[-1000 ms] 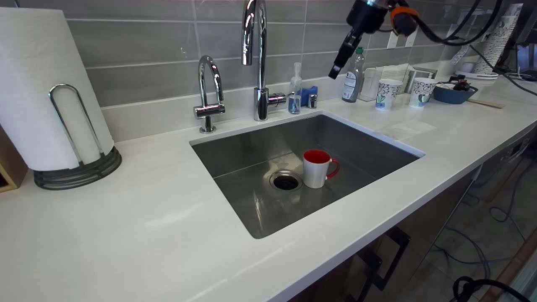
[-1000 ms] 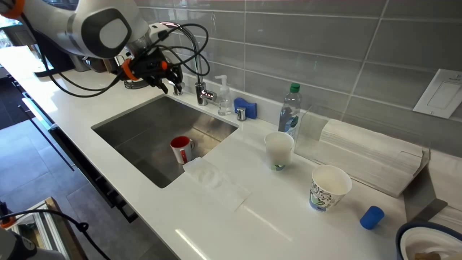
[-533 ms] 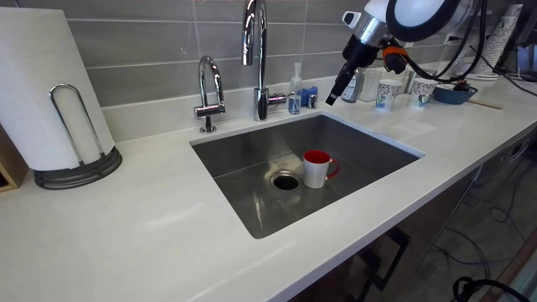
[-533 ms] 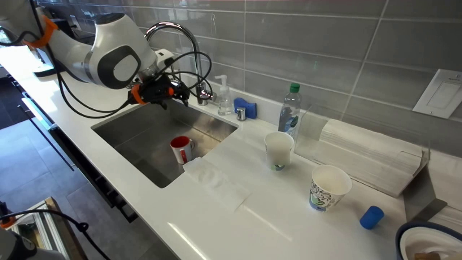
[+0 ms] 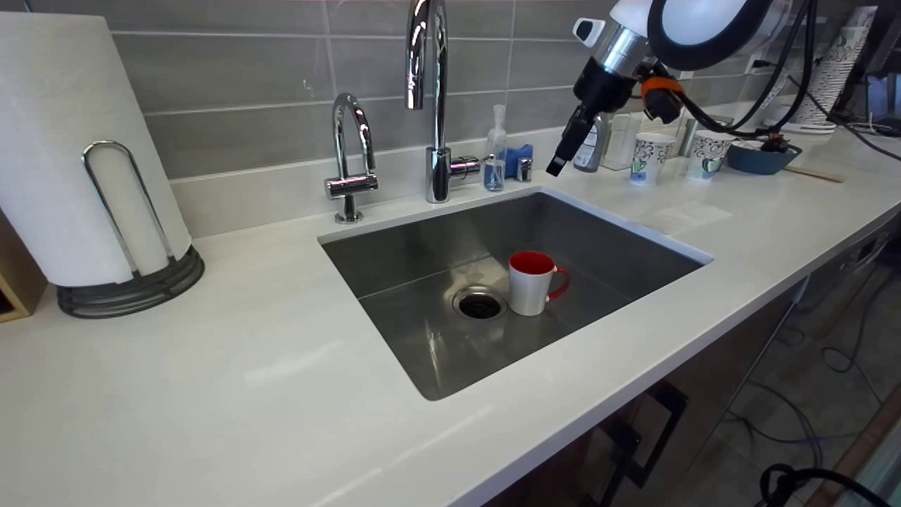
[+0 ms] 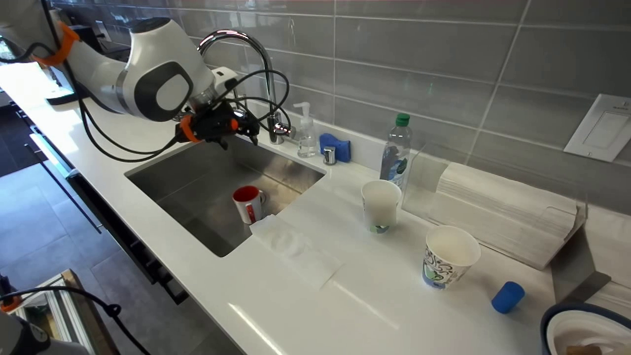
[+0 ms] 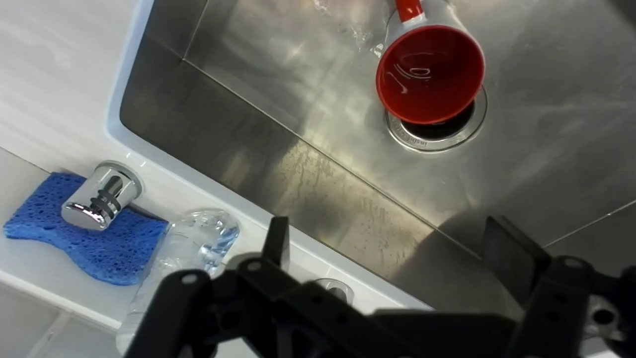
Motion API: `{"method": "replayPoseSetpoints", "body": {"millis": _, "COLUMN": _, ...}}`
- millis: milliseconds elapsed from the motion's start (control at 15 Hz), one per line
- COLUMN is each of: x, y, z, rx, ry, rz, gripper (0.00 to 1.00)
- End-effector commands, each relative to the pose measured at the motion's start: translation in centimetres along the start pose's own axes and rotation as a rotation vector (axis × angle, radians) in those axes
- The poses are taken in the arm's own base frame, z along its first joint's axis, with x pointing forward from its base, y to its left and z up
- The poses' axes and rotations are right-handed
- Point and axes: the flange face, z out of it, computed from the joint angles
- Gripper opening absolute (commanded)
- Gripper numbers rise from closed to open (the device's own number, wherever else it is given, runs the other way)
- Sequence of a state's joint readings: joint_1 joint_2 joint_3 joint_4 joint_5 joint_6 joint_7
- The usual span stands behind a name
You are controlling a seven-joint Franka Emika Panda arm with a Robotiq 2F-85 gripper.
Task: Move the faucet head on the right to the left , remove the mug from the sink and then put it on the counter
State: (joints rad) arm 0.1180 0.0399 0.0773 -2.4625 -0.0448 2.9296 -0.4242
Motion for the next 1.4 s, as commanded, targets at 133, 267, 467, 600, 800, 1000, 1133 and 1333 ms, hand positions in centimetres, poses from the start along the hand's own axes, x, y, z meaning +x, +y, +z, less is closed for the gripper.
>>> {"method": "replayPoseSetpoints", "body": {"millis": 133, "x": -0.6, "y": -0.5, "z": 4.4, "rx": 0.039, "ry": -0.057, "rz": -0.119, "gripper": 1.00}}
{"method": "replayPoseSetpoints", "body": {"millis": 267, "x": -1.3, "y": -0.8, "z": 6.4, "rx": 0.073, "ry": -0.080, "rz": -0.158, "gripper": 1.00}}
{"method": "replayPoseSetpoints", "body": {"millis": 467, "x": -2.4, "y": -1.3, "z": 9.1, "rx": 0.120, "ry": -0.099, "rz": -0.212, "gripper": 1.00}}
{"method": "replayPoseSetpoints", "body": {"millis": 600, "x": -3.1, "y": -1.2, "z": 10.8, "rx": 0.149, "ry": -0.108, "rz": -0.235, "gripper": 1.00}}
{"method": "replayPoseSetpoints", "body": {"millis": 800, "x": -4.2, "y": -0.5, "z": 12.6, "rx": 0.168, "ry": -0.123, "rz": -0.232, "gripper": 1.00}}
{"method": "replayPoseSetpoints", "body": {"millis": 1000, "x": -5.1, "y": 0.1, "z": 14.4, "rx": 0.205, "ry": -0.136, "rz": -0.229, "gripper": 1.00}}
{"method": "replayPoseSetpoints", "body": {"millis": 1133, "x": -5.2, "y": 0.2, "z": 15.6, "rx": 0.229, "ry": -0.147, "rz": -0.238, "gripper": 1.00}}
{"method": "replayPoseSetpoints", "body": {"millis": 1333, "x": -4.8, "y": -0.1, "z": 17.4, "rx": 0.251, "ry": -0.170, "rz": -0.253, "gripper": 1.00}}
